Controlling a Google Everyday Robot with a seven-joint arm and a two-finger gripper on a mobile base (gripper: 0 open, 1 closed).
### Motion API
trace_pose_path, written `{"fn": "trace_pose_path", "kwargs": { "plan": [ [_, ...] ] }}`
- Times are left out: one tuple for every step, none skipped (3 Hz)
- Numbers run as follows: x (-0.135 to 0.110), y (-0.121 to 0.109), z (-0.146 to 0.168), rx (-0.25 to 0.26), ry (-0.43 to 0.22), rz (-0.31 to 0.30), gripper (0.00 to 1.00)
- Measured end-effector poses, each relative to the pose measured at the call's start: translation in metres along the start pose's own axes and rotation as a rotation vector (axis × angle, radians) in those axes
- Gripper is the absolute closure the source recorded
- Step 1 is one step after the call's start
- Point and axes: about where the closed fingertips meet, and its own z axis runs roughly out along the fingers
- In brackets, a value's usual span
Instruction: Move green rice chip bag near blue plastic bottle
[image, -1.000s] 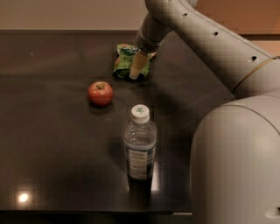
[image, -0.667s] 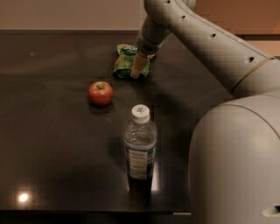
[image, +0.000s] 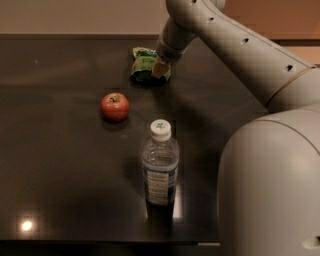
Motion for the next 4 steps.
{"fn": "trace_pose_path", "kwargs": {
  "plan": [
    [0.005,0.003,-0.002,-0.007,0.0,0.013,0.88],
    [0.015,0.007,-0.007,-0.014,0.0,0.031,1.0],
    [0.026,0.015,-0.024,-0.013,-0.01,0.046,1.0],
    [0.04,0.031,-0.054,-0.017,-0.026,0.059,1.0]
  ]
}}
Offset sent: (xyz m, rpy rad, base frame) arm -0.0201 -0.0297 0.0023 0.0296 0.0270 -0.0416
